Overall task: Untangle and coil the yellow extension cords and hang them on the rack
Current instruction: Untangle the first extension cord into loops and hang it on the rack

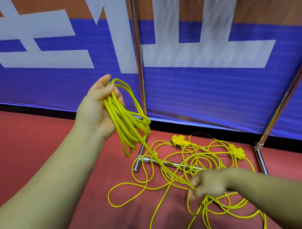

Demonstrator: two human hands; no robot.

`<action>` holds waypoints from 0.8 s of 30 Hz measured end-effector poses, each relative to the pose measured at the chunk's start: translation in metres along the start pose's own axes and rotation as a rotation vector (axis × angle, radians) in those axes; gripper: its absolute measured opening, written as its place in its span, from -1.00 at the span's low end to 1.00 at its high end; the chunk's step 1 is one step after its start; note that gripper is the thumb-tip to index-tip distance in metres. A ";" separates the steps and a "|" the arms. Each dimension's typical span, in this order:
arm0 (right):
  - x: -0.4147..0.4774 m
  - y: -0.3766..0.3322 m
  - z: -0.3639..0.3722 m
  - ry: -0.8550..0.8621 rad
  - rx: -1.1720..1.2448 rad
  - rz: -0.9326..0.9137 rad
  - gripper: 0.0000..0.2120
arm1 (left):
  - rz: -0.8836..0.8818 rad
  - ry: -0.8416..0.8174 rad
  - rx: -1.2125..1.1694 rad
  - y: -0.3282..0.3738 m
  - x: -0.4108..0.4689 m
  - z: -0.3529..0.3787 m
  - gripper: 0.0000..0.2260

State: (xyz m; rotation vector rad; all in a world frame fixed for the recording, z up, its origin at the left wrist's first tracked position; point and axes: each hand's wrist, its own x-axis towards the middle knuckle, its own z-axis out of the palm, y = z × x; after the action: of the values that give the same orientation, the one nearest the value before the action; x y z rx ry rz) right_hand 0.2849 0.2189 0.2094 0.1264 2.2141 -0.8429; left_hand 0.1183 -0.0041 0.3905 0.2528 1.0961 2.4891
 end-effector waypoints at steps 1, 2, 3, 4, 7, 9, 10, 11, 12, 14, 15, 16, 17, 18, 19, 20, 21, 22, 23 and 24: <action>-0.005 0.005 -0.009 0.029 0.035 -0.003 -0.88 | -0.010 -0.031 0.025 0.000 -0.002 -0.001 -0.78; -0.011 0.010 -0.020 0.094 0.080 -0.016 -0.83 | -0.027 -0.066 0.038 0.000 -0.003 -0.003 -0.77; -0.018 0.011 -0.034 0.193 0.167 -0.039 -0.76 | -0.047 -0.105 0.044 0.001 -0.005 -0.004 -0.75; -0.025 0.006 -0.047 0.302 0.336 -0.059 -0.73 | -0.065 -0.143 0.057 0.003 -0.008 -0.005 -0.73; -0.047 -0.019 -0.082 0.558 0.960 -0.085 -0.80 | -0.098 -0.231 0.175 0.002 -0.014 -0.007 -0.68; -0.063 -0.034 -0.095 0.531 1.240 -0.142 -0.74 | -0.109 -0.255 0.238 -0.004 -0.017 -0.007 -0.65; -0.070 -0.039 -0.098 0.490 1.348 -0.192 -0.76 | -0.113 -0.256 0.265 -0.007 -0.019 -0.006 -0.63; -0.079 -0.045 -0.097 0.472 1.428 -0.227 -0.82 | -0.116 -0.246 0.292 -0.010 -0.020 -0.005 -0.61; -0.086 -0.051 -0.095 0.490 1.471 -0.244 -0.89 | -0.121 -0.233 0.314 -0.013 -0.021 -0.004 -0.60; -0.097 -0.058 -0.089 0.574 1.463 -0.249 -0.87 | -0.138 -0.219 0.341 -0.018 -0.024 -0.002 -0.60; -0.101 -0.062 -0.087 0.604 1.454 -0.256 -0.82 | -0.151 -0.221 0.347 -0.020 -0.025 -0.001 -0.61; -0.105 -0.064 -0.084 0.623 1.448 -0.270 -0.78 | -0.165 -0.230 0.350 -0.022 -0.027 0.000 -0.62; -0.109 -0.066 -0.082 0.633 1.451 -0.278 -0.77 | -0.178 -0.245 0.348 -0.024 -0.029 0.002 -0.64; -0.112 -0.068 -0.081 0.648 1.460 -0.278 -0.76 | -0.190 -0.260 0.348 -0.026 -0.032 0.005 -0.66; -0.115 -0.072 -0.079 0.670 1.480 -0.274 -0.75 | -0.195 -0.267 0.356 -0.029 -0.034 0.009 -0.66; -0.116 -0.075 -0.079 0.698 1.499 -0.267 -0.74 | -0.194 -0.265 0.376 -0.033 -0.038 0.013 -0.65; -0.117 -0.079 -0.078 0.733 1.509 -0.263 -0.71 | -0.186 -0.256 0.405 -0.038 -0.041 0.018 -0.66; -0.117 -0.083 -0.078 0.777 1.502 -0.258 -0.68 | -0.179 -0.252 0.435 -0.042 -0.045 0.023 -0.67; -0.118 -0.086 -0.078 0.825 1.475 -0.253 -0.65 | -0.173 -0.256 0.457 -0.046 -0.049 0.028 -0.68; -0.118 -0.088 -0.079 0.863 1.420 -0.250 -0.64 | -0.171 -0.267 0.471 -0.048 -0.052 0.033 -0.69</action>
State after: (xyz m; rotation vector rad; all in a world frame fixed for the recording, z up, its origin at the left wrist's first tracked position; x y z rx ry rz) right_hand 0.2907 0.2176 0.3761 1.0407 1.8052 -2.7360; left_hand 0.1899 0.0240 0.3770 0.5799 1.4993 1.9529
